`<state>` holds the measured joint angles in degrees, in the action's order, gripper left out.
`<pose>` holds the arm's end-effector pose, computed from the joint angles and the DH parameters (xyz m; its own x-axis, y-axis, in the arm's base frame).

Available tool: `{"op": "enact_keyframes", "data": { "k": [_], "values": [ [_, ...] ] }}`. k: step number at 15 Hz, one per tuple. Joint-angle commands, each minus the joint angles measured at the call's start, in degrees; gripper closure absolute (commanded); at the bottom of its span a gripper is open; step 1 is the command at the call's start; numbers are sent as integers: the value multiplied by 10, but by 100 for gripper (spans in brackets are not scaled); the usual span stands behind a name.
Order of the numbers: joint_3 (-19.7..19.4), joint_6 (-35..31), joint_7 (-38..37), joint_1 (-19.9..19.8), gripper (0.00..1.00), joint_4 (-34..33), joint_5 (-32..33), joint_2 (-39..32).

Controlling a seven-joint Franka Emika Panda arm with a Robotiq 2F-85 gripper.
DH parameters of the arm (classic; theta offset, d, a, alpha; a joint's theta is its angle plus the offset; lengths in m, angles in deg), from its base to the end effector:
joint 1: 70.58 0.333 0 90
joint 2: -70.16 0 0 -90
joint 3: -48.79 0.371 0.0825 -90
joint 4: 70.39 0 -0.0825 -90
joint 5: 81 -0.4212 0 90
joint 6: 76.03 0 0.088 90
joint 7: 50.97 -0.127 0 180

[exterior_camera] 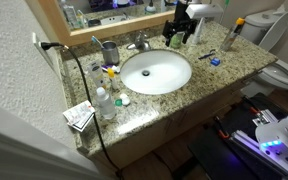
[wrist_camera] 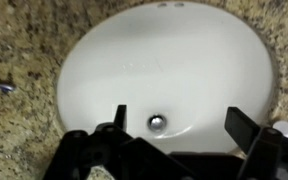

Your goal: Open the tap

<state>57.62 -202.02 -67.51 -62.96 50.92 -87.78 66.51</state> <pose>0.5633 0.1717 0.3997 0.9974 -0.0697 -0.0162 -0.0711 -0.9918 -0.1063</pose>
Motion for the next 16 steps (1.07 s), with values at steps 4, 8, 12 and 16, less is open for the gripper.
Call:
{"op": "enact_keyframes", "data": {
  "k": [4, 8, 12, 16],
  "values": [
    [-13, -112, -62, 19, 0, -68, 62, -82],
    [-15, -111, -67, 22, 0, -80, 65, -93],
    [-17, -167, -65, 20, 0, -151, 36, -170],
    [-42, -164, -85, 42, 0, -247, 67, -245]
  ]
}}
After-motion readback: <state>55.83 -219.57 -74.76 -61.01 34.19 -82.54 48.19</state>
